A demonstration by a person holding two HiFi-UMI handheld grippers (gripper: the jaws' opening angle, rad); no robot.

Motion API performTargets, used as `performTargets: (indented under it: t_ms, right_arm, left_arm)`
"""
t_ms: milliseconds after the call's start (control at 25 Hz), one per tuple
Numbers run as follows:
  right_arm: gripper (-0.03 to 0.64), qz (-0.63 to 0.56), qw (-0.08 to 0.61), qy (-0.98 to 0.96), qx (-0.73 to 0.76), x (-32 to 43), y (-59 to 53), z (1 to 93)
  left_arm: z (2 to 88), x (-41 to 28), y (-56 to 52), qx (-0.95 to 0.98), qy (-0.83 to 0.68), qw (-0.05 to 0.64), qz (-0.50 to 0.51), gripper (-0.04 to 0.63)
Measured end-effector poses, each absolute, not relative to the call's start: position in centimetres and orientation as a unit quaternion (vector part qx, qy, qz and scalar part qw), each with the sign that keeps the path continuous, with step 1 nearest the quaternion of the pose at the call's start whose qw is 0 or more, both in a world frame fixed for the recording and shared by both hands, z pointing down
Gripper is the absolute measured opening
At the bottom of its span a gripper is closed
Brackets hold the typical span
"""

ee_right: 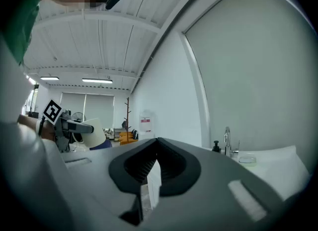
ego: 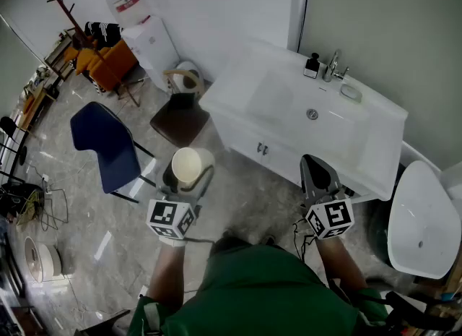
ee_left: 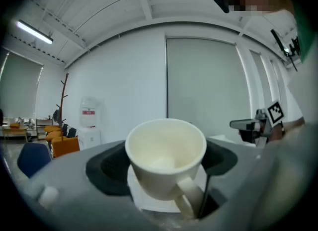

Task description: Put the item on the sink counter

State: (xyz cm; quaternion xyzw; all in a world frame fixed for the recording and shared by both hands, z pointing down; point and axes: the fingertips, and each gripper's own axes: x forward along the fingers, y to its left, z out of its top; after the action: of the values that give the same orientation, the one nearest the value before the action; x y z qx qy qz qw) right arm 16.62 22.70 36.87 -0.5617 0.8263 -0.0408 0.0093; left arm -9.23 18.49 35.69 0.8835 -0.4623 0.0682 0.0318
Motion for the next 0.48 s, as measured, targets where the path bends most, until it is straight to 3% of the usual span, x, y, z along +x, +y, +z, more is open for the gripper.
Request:
performTargets:
  t_ms: [480]
  right_arm:
    - [-0.002, -0.069, -0.002, 0.818, -0.571, 10.5, 23.7, 38.7]
  left_arm:
    - [37.4, -15.0, 21.1, 0.887, -0.452, 0.040, 0.087, 0.417]
